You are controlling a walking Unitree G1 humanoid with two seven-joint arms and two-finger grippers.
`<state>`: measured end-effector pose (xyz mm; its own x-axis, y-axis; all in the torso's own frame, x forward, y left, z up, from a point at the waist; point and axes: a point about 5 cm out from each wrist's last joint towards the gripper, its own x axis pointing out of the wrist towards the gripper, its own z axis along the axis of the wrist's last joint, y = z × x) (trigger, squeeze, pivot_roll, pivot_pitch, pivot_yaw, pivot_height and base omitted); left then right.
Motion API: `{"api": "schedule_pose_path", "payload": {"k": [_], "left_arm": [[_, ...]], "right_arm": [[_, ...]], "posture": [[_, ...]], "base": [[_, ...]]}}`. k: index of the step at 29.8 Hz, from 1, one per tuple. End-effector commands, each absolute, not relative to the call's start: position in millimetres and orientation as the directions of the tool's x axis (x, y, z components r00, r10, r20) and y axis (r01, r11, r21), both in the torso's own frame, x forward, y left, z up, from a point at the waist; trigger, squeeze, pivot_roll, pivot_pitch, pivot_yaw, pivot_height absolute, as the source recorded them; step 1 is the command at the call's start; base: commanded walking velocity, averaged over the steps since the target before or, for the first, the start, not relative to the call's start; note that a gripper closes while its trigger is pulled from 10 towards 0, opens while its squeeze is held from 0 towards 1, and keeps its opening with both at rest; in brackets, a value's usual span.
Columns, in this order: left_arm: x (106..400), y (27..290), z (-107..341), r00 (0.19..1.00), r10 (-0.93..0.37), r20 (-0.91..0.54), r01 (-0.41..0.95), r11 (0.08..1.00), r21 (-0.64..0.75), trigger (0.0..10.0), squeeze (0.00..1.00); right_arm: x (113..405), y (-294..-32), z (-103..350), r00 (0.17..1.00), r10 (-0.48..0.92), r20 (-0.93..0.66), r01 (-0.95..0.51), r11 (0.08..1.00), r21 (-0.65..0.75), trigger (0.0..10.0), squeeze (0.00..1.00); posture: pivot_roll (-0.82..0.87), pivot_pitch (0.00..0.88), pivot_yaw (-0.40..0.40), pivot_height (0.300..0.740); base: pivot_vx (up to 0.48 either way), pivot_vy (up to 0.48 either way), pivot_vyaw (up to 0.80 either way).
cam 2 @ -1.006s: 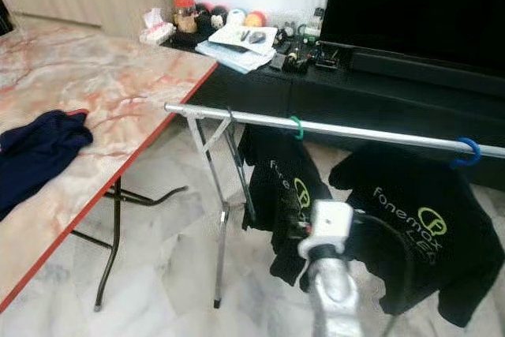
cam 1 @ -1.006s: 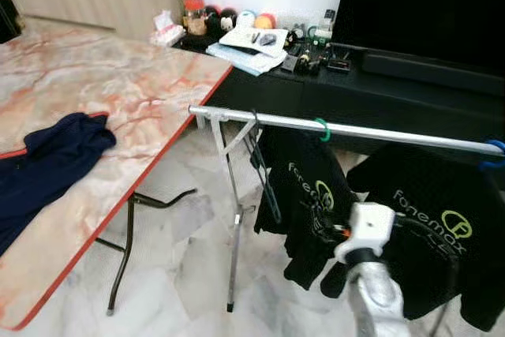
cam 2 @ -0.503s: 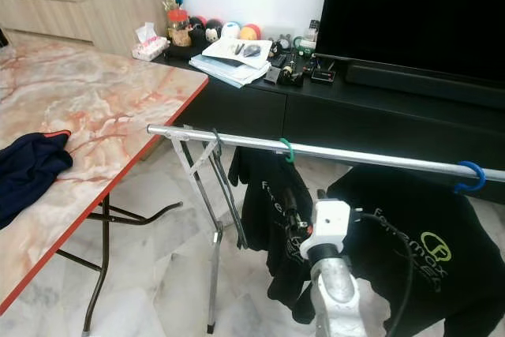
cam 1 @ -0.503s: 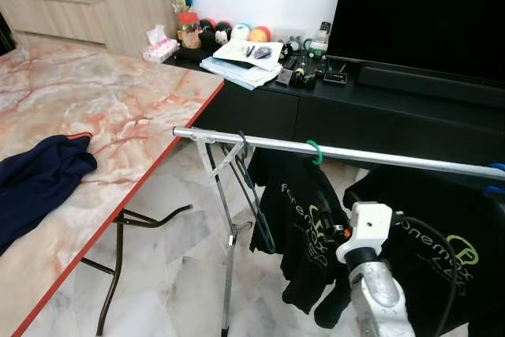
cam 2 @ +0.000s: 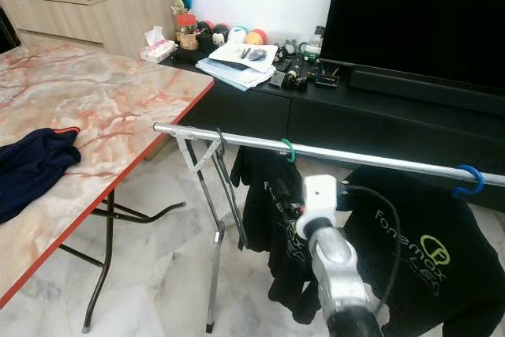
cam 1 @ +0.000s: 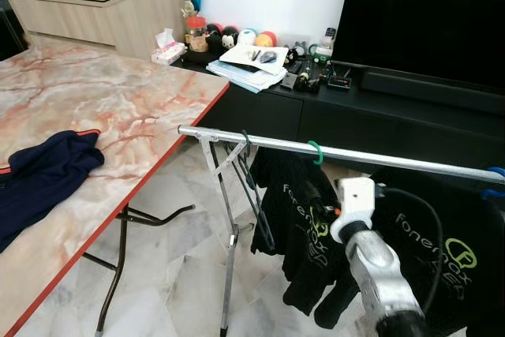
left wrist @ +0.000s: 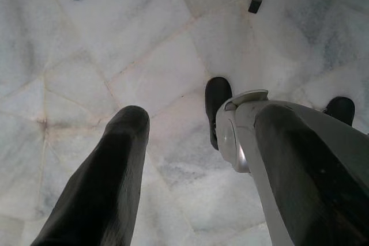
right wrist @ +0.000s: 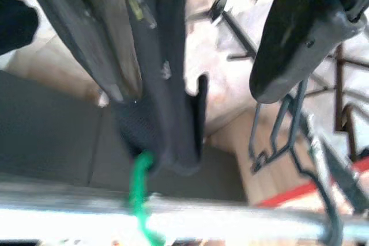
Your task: Hang hanger
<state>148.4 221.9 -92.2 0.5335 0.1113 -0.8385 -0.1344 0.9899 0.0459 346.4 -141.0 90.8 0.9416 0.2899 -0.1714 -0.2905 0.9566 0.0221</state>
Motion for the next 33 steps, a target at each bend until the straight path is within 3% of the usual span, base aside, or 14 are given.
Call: {"api": "schedule_pose_path", "payload": {"k": [1, 8, 23, 33], "left_arm": [[143.9, 221.7, -94.3, 0.512, 0.118, -0.851, -0.148, 0.988, 0.048, 10.0, 0.00], [143.8, 219.1, -95.0, 0.511, 0.116, -0.851, -0.157, 0.987, 0.041, 10.0, 0.00], [142.6, 217.9, -95.6, 0.508, 0.114, -0.854, -0.158, 0.987, 0.037, 10.0, 0.00], [144.2, 216.1, -95.5, 0.508, 0.098, -0.856, -0.139, 0.990, 0.031, 10.0, 0.00]], "right_arm": [[349.3, -142.6, 86.1, 0.928, 0.291, -0.231, -0.297, 0.955, 0.009, 10.0, 0.00], [368.2, -141.0, 97.1, 0.927, 0.262, -0.269, -0.274, 0.962, -0.010, 10.0, 0.00], [387.1, -143.8, 134.7, 0.975, 0.189, -0.120, -0.192, 0.981, -0.009, 10.0, 0.00], [374.0, -155.0, 101.1, 0.949, 0.149, -0.276, -0.172, 0.983, -0.061, 10.0, 0.00]], "posture": [[-0.03, 0.070, 0.019, 0.740], [-0.02, 0.075, 0.008, 0.740], [-0.03, 0.089, 0.004, 0.740], [-0.03, 0.085, 0.006, 0.740]], "base": [[0.000, 0.000, 0.00], [0.000, 0.000, 0.00], [0.000, 0.000, 0.00], [0.000, 0.000, 0.00]]}}
